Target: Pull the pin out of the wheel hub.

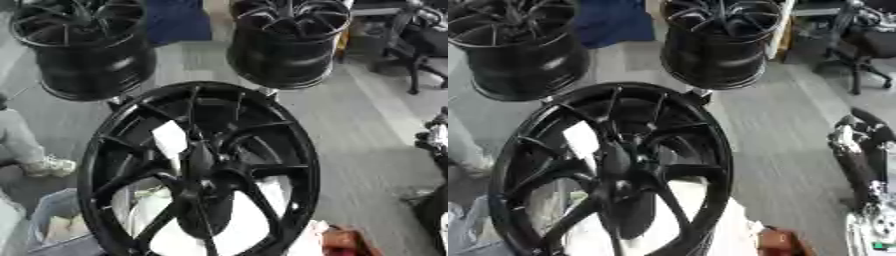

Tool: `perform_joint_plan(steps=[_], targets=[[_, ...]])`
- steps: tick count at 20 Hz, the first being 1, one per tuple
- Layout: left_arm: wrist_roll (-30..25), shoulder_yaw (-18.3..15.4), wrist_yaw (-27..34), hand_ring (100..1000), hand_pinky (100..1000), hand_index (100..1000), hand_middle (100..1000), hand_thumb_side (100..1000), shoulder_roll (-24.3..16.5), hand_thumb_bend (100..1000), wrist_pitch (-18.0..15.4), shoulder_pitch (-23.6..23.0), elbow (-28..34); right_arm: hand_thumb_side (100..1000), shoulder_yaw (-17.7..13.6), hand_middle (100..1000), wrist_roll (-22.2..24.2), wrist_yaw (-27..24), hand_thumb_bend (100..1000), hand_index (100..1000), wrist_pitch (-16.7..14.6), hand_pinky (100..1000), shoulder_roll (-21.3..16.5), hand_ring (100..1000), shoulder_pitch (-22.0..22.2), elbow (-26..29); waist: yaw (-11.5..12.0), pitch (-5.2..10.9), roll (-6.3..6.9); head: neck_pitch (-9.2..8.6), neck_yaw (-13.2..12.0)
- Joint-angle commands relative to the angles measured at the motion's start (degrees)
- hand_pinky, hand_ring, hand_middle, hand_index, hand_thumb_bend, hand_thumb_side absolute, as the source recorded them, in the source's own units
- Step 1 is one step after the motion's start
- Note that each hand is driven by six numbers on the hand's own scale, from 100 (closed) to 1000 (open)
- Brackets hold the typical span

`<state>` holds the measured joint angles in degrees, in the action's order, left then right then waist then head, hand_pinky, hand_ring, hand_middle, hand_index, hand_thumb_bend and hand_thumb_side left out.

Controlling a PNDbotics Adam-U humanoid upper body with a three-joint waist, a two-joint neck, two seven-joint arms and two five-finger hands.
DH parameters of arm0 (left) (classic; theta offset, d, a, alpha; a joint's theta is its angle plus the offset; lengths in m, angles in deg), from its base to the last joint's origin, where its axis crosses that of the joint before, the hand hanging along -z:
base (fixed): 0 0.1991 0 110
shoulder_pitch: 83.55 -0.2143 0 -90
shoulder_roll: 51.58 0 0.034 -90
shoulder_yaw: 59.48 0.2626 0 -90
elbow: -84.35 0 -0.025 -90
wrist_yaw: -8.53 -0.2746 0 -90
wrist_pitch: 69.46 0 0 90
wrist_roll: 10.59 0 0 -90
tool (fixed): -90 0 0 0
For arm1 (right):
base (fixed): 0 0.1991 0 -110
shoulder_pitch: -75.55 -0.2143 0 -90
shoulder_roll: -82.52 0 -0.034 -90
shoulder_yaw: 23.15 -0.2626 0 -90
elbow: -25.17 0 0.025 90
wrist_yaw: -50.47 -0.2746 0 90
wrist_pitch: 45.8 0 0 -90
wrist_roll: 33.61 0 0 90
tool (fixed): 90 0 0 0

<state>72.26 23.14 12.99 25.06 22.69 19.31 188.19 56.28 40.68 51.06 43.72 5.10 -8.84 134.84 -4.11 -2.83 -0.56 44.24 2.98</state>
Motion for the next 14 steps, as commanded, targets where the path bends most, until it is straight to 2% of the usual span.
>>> perform_joint_plan(steps=[1,7,10,14], targets=[[-3.53,3.46,-0.22,531,545,796,670,425,-9.20,100,-2.74,3.01,1.41,403,-0.04,574,-0.06,0.28,100,791,0.03,580,-1.59,569,-0.17,1.04,-0.33,0.57,0.35,-0.12,-0.01],[-16.25,14.15,-3.96,551,581,824,726,335,-19.83,100,-8.59,11.69,2.52,403,0.32,574,0.28,0.21,100,791,0.03,580,-2.09,569,-0.03,0.88,-1.37,0.86,0.88,-0.12,-0.52],[-24.23,20.19,-6.07,559,603,837,752,278,-22.06,100,-11.37,17.08,3.05,403,0.54,574,0.52,0.15,100,791,0.02,580,-2.38,569,0.02,0.80,-1.98,1.00,1.17,-0.12,-0.74],[-35.85,27.20,-9.79,570,633,845,775,223,-22.07,125,-16.52,23.33,2.90,403,0.73,574,0.76,0.09,100,791,0.00,580,-2.70,568,0.13,0.71,-2.60,1.16,1.53,-0.12,-0.91]])
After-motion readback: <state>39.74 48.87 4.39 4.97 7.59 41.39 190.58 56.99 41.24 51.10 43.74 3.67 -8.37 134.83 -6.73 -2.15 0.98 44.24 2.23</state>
